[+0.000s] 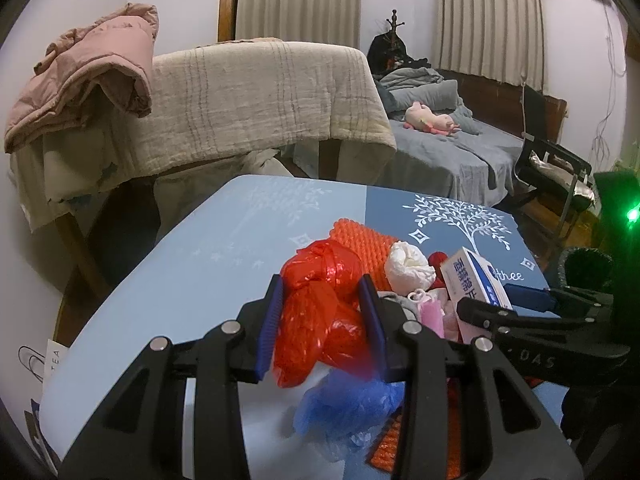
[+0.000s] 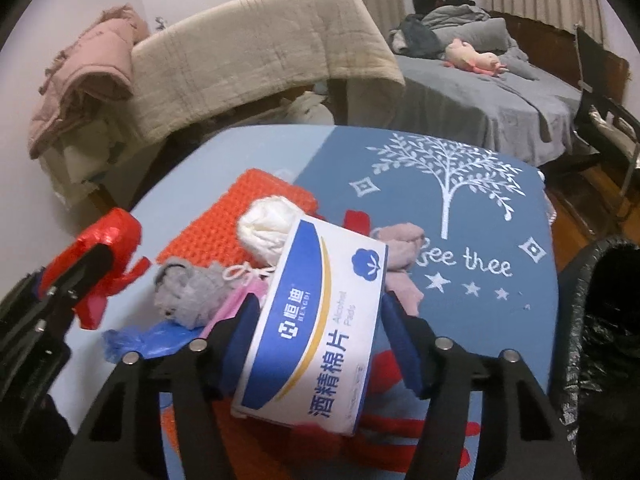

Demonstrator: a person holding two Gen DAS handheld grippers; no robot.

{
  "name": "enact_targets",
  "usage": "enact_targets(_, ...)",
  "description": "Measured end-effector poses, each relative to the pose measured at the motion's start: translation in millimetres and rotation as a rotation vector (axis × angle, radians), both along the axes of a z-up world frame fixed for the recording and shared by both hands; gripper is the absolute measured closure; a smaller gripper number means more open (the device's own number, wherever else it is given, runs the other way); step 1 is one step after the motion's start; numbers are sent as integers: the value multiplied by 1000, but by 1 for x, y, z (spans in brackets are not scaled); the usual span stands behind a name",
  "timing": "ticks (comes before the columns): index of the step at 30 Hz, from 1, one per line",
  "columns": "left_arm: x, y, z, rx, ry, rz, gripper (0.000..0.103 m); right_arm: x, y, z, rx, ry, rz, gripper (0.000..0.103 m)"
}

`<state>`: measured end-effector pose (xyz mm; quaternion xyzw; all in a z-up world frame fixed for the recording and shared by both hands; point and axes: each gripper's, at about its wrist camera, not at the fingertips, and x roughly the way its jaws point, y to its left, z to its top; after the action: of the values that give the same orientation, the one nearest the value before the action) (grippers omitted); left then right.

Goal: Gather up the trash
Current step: 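Carry the red bag and white box over the bin and release both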

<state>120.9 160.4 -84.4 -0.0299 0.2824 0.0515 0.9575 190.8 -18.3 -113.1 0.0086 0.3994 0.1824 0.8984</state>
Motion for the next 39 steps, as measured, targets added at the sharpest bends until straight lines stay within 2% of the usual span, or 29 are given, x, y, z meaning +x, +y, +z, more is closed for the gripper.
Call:
enact_targets(3, -2, -2, 3, -1, -6, -3, 66, -5, 1, 9, -2, -34, 22, 43)
enact_targets(13, -7, -23, 28, -2, -56, -35, 66, -12, -29, 57, 125, -130, -2, 43)
enact_targets(20, 2, -61, 41, -16, -84, -113, 66, -21, -71, 78, 115, -186, -65, 43)
enact_targets(25, 9, -97, 42, -33, -86, -189, 66, -33, -109, 79, 74, -206, -125, 43)
enact_targets(39, 24, -218, 26, -74, -56, -431, 66, -60, -243, 63, -11, -195, -403, 43)
